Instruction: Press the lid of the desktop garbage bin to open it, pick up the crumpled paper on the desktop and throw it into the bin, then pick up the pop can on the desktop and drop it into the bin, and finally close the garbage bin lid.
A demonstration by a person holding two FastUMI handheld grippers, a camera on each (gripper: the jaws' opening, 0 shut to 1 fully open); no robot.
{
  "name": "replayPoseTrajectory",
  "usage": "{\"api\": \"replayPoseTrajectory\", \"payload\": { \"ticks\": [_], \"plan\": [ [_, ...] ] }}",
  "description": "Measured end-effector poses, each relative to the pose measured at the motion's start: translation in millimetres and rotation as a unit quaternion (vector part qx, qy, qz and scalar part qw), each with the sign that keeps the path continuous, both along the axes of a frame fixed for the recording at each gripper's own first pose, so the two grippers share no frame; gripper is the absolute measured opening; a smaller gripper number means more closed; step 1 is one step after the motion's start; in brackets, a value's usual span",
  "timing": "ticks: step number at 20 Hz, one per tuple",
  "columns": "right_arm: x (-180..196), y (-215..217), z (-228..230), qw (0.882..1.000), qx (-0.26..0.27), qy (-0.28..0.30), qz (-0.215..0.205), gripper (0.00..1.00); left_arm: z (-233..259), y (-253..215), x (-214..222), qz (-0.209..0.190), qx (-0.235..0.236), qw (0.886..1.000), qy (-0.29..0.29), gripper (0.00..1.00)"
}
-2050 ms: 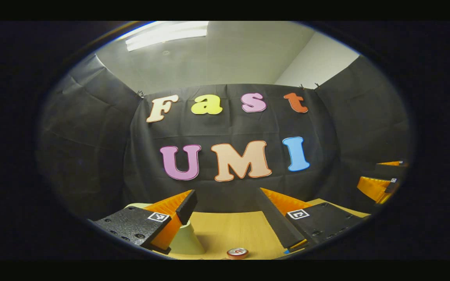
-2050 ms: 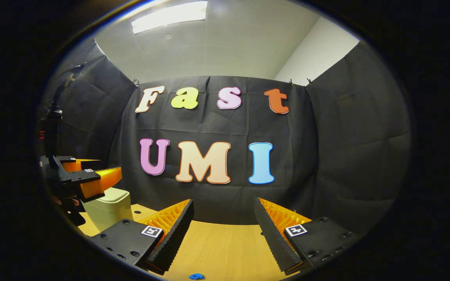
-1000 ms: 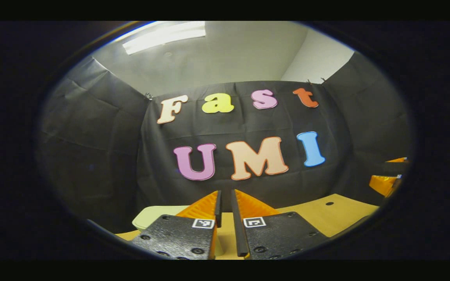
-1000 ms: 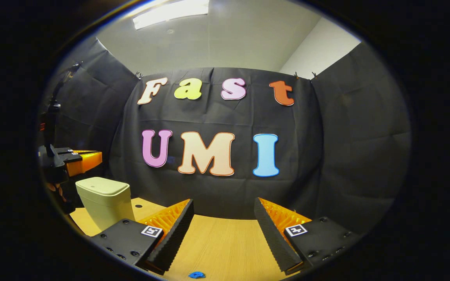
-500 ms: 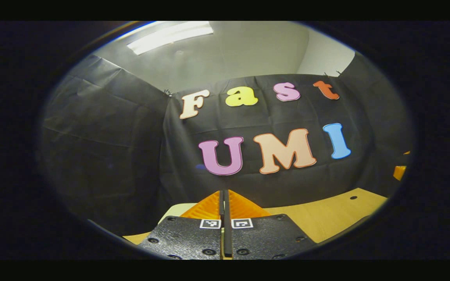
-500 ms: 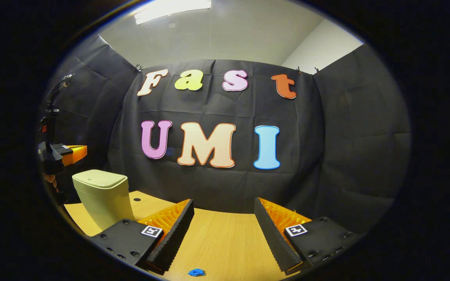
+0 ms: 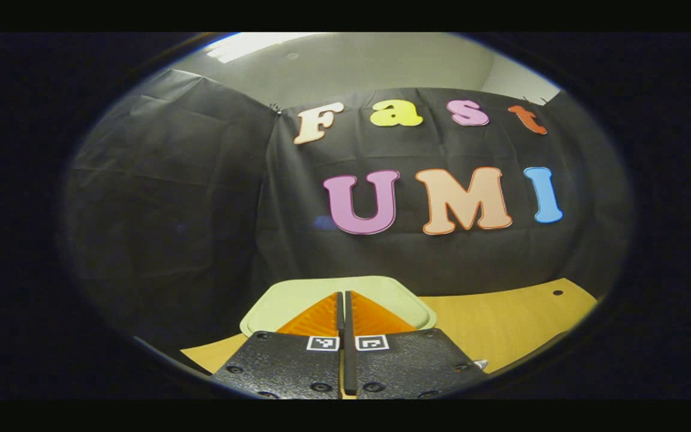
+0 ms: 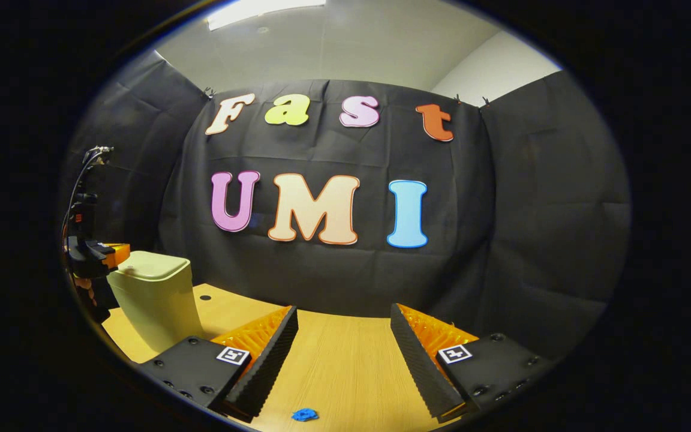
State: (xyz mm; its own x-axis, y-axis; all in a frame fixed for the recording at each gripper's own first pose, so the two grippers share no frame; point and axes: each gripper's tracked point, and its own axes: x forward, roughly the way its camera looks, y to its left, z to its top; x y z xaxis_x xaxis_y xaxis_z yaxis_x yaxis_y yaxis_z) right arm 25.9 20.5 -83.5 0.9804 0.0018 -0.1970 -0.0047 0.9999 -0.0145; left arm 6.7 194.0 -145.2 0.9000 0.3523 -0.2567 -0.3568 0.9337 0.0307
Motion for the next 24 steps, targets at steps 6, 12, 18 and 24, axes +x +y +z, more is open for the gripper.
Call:
{"api": "replayPoseTrajectory", "payload": {
  "ticks": [6, 12, 18, 24],
  "plan": [
    [-3, 0, -5, 1.0, -0.015, 0.011, -0.003, 0.98, -22, 7, 8, -0.002, 0.005, 1.0, 0.025, 0.0],
    [-2, 3, -7, 1.0, -0.01, 0.013, -0.003, 0.98, -26, 7, 5, 0.007, -0.014, 1.0, 0.013, 0.0],
    [-2, 9, -25, 0.999, 0.025, 0.027, 0.005, 0.98, -17, 4, 5, -0.007, 0.0, 1.0, 0.006, 0.0],
    [-2, 5, -31, 0.999, 0.035, 0.029, 0.015, 0.98, 32, -5, -2, -0.017, 0.03, 0.998, -0.048, 0.0]
  ]
}}
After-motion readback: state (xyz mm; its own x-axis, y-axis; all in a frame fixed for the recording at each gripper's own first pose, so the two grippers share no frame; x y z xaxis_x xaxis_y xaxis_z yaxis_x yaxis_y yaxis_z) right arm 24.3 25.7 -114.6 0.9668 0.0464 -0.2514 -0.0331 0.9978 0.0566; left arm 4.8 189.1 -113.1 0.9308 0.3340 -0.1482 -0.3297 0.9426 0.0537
